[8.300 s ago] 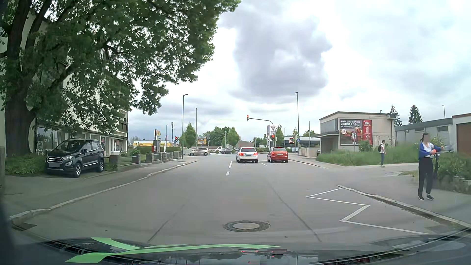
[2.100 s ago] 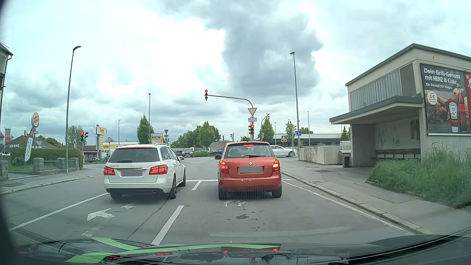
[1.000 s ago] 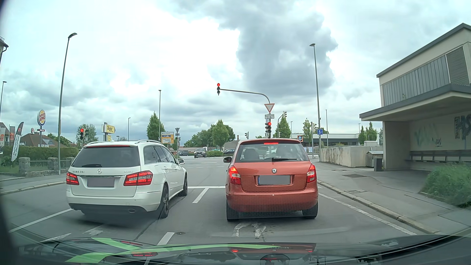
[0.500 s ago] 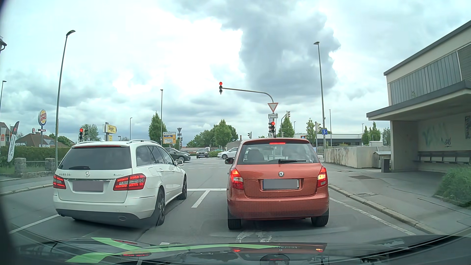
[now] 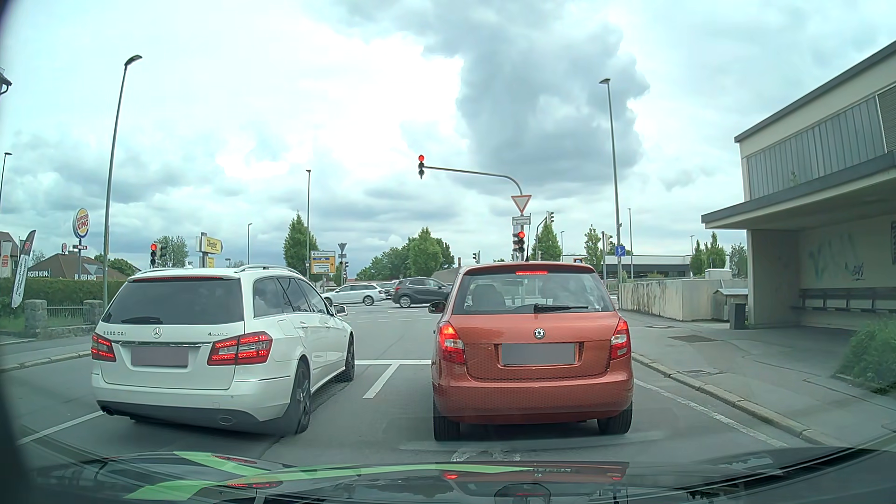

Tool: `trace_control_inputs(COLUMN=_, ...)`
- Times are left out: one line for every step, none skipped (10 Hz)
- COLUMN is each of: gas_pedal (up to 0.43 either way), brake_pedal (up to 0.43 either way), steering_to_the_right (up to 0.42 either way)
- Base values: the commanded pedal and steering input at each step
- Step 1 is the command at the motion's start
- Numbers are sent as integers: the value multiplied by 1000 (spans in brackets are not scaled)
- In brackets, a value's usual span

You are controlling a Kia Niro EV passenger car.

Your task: Follow the waypoints while adhering to traffic rules and regulations

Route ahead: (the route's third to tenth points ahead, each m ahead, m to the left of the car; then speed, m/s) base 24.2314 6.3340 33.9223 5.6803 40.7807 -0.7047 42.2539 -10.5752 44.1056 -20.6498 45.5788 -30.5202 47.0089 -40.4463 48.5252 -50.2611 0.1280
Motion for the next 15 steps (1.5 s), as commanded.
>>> trace_control_inputs(gas_pedal=0, brake_pedal=220, steering_to_the_right=-55)
trace_control_inputs(gas_pedal=0, brake_pedal=213, steering_to_the_right=-52)
trace_control_inputs(gas_pedal=0, brake_pedal=207, steering_to_the_right=-47)
trace_control_inputs(gas_pedal=0, brake_pedal=201, steering_to_the_right=-42)
trace_control_inputs(gas_pedal=0, brake_pedal=183, steering_to_the_right=-34)
trace_control_inputs(gas_pedal=0, brake_pedal=159, steering_to_the_right=-30)
trace_control_inputs(gas_pedal=0, brake_pedal=159, steering_to_the_right=-26)
trace_control_inputs(gas_pedal=0, brake_pedal=152, steering_to_the_right=-23)
trace_control_inputs(gas_pedal=0, brake_pedal=140, steering_to_the_right=-15)
trace_control_inputs(gas_pedal=0, brake_pedal=67, steering_to_the_right=-8)
trace_control_inputs(gas_pedal=0, brake_pedal=18, steering_to_the_right=-4)
trace_control_inputs(gas_pedal=0, brake_pedal=0, steering_to_the_right=-4)
trace_control_inputs(gas_pedal=0, brake_pedal=0, steering_to_the_right=-6)
trace_control_inputs(gas_pedal=0, brake_pedal=0, steering_to_the_right=-11)
trace_control_inputs(gas_pedal=0, brake_pedal=0, steering_to_the_right=-14)
